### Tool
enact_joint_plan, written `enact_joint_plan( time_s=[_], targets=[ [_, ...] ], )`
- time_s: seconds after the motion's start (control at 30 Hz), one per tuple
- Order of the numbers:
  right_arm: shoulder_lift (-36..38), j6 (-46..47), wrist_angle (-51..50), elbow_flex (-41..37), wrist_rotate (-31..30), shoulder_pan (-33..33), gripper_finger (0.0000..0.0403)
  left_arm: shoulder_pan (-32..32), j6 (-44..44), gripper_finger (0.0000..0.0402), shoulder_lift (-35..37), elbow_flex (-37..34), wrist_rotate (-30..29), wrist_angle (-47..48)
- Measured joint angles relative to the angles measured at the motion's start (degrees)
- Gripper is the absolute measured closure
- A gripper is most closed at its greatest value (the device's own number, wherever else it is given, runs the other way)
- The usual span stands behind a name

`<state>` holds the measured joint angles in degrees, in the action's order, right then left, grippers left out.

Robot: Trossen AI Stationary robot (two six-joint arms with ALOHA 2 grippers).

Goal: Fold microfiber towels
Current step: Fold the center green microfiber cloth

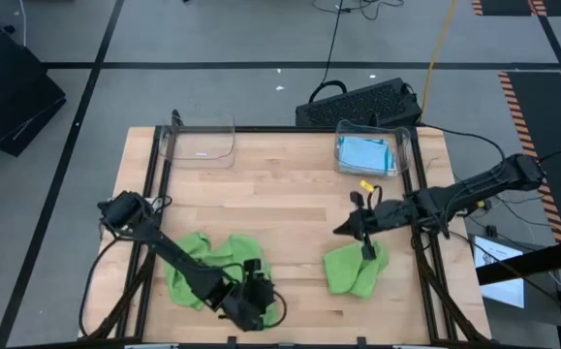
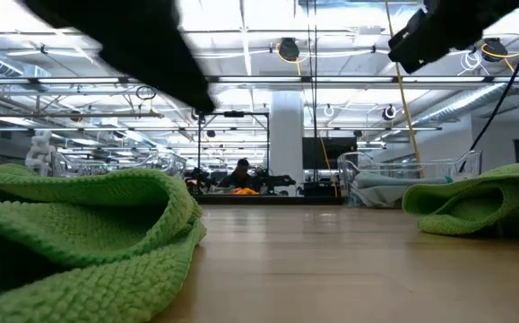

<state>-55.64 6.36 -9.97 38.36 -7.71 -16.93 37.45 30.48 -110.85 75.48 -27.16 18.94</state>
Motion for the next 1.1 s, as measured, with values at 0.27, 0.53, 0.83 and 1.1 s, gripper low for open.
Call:
enact_joint_plan(
  time_s=[0.27, 0.53, 0.83, 1.1],
  targets=[
    [-0.7, -3.6, 12.5, -7.7, 0.0, -2.6, 0.0403, 5.8, 14.4, 0.0217, 0.0, 0.0, -1.8, 5.7],
    [-0.6, -4.2, 24.6, -13.7, 0.2, -2.7, 0.0403, 11.0, 23.5, 0.0159, -0.1, 0.0, -1.9, 9.3],
    [-0.6, -4.0, 32.5, -17.8, -0.1, -2.8, 0.0403, 12.0, 25.7, 0.0121, -1.4, -0.1, -4.3, 16.2],
    [-0.7, -4.1, 33.8, -17.9, -2.0, -2.8, 0.0403, 10.7, 26.2, 0.0207, -4.3, -0.2, -4.0, 16.2]
  ],
)
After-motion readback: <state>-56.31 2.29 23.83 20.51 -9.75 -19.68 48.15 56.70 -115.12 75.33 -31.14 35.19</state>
